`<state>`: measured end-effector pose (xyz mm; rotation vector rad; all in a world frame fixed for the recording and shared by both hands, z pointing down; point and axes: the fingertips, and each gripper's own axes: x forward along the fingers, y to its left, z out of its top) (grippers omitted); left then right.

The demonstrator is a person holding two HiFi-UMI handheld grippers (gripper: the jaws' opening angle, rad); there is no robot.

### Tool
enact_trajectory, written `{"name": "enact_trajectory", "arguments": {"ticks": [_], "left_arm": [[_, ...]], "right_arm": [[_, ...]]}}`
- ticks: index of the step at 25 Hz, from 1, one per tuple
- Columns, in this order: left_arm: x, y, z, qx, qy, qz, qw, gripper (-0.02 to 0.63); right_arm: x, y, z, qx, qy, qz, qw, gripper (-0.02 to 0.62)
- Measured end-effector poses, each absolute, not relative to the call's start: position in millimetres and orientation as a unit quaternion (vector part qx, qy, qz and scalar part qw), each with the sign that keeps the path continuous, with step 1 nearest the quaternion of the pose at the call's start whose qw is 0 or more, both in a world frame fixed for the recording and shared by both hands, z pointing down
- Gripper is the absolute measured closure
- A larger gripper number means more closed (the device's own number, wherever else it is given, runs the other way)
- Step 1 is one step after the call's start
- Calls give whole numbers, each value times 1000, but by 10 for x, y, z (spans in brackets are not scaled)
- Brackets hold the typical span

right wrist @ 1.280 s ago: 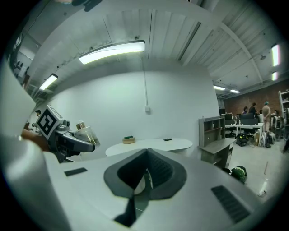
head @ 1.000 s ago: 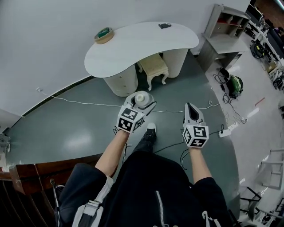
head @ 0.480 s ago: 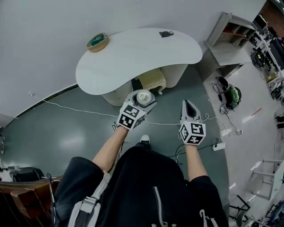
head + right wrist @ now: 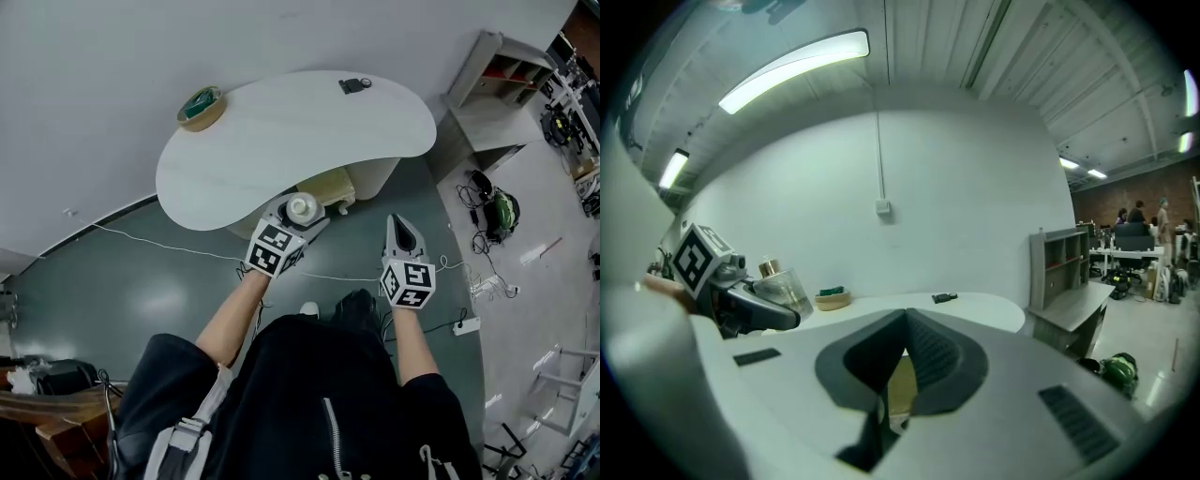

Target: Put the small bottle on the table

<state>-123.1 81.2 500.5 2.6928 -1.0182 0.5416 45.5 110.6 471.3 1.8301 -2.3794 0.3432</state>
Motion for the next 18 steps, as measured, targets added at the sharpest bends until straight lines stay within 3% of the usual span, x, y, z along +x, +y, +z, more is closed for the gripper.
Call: {"name": "enact_trajectory", "arguments": {"ticks": [18], "left_arm": [[-288,-1891,5039,829,-513,164,146,268]], "right_arm": [[1285,-2271,4690,442,-889,90,75,593]]}}
